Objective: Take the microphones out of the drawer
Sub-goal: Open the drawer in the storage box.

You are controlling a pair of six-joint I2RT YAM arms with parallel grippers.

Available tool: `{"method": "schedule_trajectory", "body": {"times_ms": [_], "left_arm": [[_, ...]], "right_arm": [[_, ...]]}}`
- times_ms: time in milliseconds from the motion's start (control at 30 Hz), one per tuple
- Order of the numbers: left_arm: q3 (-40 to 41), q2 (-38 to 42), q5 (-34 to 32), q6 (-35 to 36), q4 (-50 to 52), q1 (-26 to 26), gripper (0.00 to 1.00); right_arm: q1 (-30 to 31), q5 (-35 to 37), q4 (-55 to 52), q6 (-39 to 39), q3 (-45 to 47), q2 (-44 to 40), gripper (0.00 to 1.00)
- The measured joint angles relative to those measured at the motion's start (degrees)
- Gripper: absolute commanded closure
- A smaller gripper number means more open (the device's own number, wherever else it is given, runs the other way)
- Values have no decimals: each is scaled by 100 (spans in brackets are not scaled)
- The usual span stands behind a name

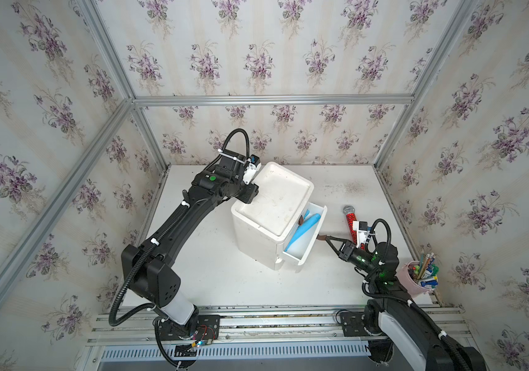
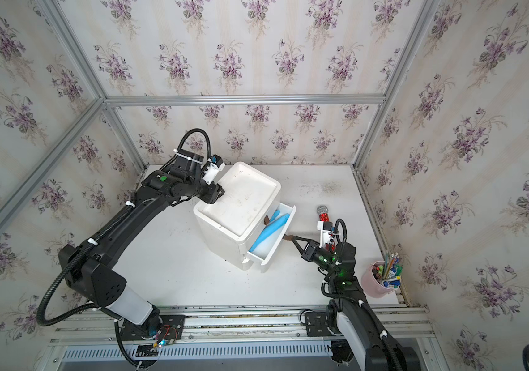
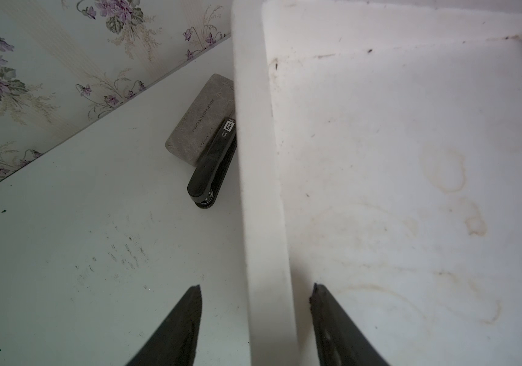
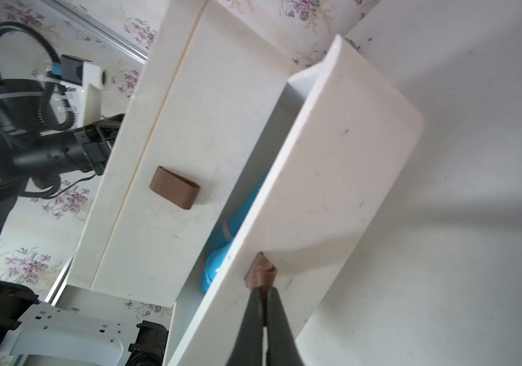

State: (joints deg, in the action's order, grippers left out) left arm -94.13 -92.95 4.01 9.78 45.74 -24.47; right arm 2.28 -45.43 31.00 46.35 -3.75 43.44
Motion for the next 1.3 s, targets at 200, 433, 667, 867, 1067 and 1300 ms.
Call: {"method": "schedule_trajectory", "body": {"times_ms": [200,433,667,867,1067,1300], "left_arm": [[11,28,-28,0,46,0,43],[28,59,-28,-2,94,2,43],[35,61,-28,-2,96,9,43],[44,74,-28,-2,87,11,43],[48,79,-26,-2,85,11,43],[76,127,-26,-2,127,11,43]], "right_arm": [[-74,293,-938,-439,-245,-63,100],[-83,944,-1902,-929,-601,-306,100],[-116,1631,-2802,-1342,-940,-404,89],[-116,1641,-3174,-1547,-1357,-262,0],[-59,1655,-3644,-1985,-2205,96,0],[614,2057,-4374,-2599,-3314,846,0]]}}
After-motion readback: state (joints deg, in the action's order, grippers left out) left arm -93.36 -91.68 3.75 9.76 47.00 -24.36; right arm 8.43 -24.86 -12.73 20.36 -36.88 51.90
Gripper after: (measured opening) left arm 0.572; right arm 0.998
